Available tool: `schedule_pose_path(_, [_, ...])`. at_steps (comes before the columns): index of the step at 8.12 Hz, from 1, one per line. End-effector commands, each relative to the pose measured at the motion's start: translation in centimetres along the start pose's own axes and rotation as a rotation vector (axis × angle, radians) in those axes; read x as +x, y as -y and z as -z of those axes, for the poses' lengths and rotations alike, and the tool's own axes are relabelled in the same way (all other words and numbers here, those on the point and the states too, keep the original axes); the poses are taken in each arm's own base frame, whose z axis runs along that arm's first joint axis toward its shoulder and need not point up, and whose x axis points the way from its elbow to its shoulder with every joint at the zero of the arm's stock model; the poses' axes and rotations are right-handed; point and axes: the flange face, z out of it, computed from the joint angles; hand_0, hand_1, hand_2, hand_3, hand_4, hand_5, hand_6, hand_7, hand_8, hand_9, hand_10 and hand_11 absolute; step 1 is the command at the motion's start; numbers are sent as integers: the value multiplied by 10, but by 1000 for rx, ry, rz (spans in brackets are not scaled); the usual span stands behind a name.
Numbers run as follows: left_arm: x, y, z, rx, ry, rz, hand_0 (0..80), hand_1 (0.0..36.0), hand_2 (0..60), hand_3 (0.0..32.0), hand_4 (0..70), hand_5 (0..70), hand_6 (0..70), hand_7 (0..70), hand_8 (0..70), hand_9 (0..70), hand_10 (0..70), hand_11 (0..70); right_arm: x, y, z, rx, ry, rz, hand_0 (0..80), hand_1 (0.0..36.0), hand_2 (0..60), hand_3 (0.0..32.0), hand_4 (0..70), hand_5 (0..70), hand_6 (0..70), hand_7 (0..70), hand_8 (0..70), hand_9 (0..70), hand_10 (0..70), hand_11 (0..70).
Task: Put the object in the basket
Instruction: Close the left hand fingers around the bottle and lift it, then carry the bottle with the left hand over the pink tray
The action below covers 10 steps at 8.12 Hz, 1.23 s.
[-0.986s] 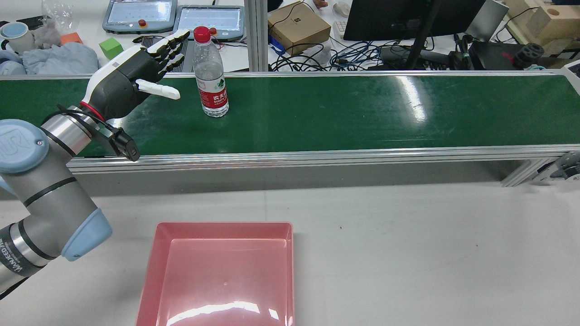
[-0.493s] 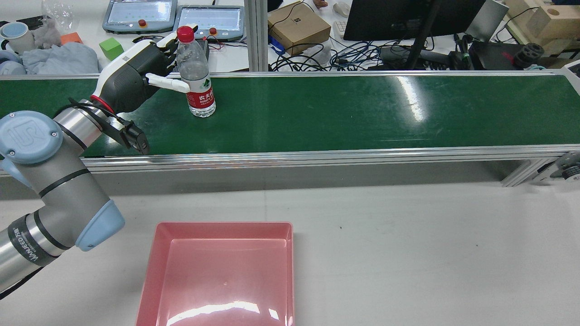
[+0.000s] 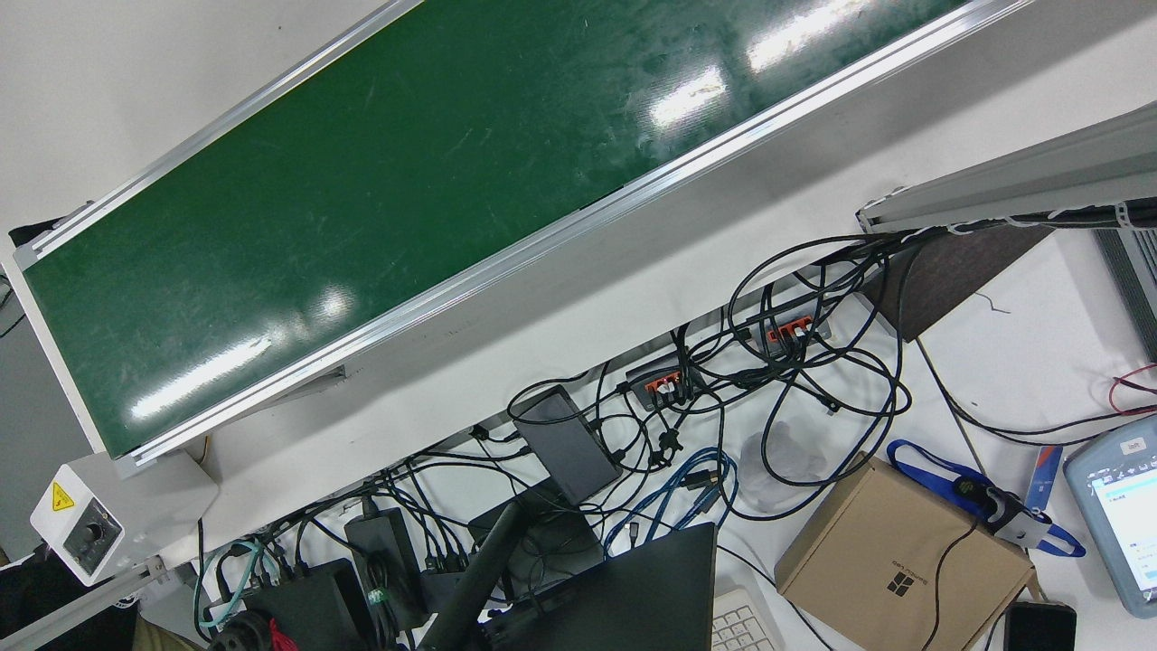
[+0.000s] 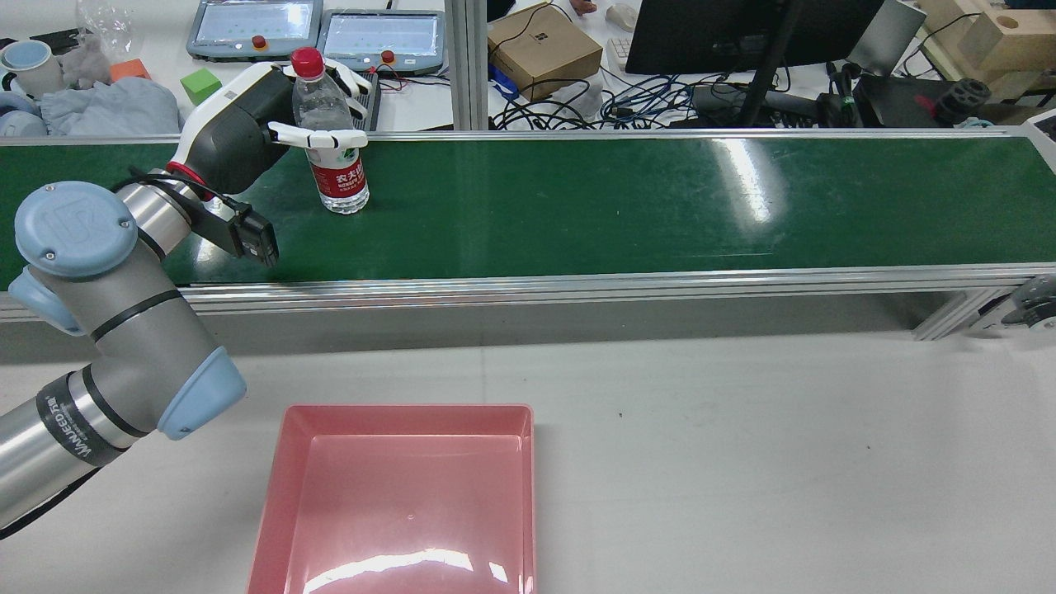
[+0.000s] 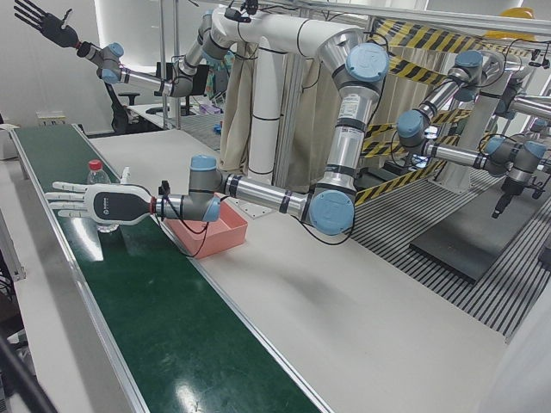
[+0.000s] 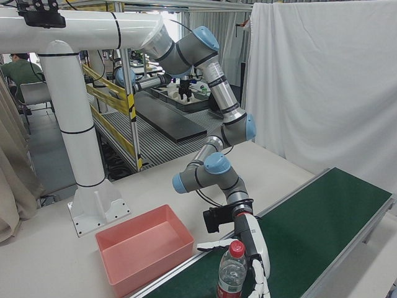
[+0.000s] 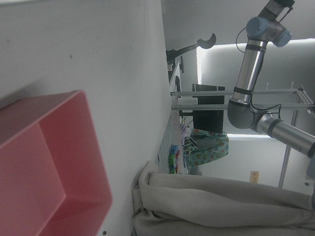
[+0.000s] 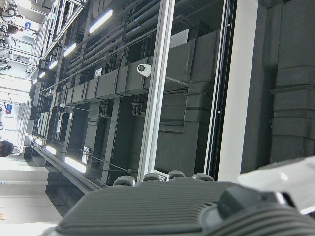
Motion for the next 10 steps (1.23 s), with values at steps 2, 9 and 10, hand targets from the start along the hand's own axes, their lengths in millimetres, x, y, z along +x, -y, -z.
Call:
schedule_pose_path(2, [61, -46, 23, 62, -80, -23, 664, 245, 600, 0, 700, 700, 700, 700, 700, 700, 700, 700, 0, 0, 0, 0, 0, 0, 0, 0, 0, 0, 0, 0, 0, 0, 0, 0, 0, 0])
schedule_pose_path(9, [-4, -168, 91, -156, 39, 127, 617, 181, 412, 0, 626, 700, 700, 700, 700, 700, 700, 700, -1, 0, 0, 0, 1, 1, 0, 0, 0, 0, 0, 0, 0, 0, 0, 0, 0, 0])
schedule_pose_path(10, [-8, -157, 114, -148, 60, 128, 639, 187, 359, 0, 584, 700, 700, 700, 700, 700, 700, 700, 0, 0, 0, 0, 0, 0, 0, 0, 0, 0, 0, 0, 0, 0, 0, 0, 0, 0])
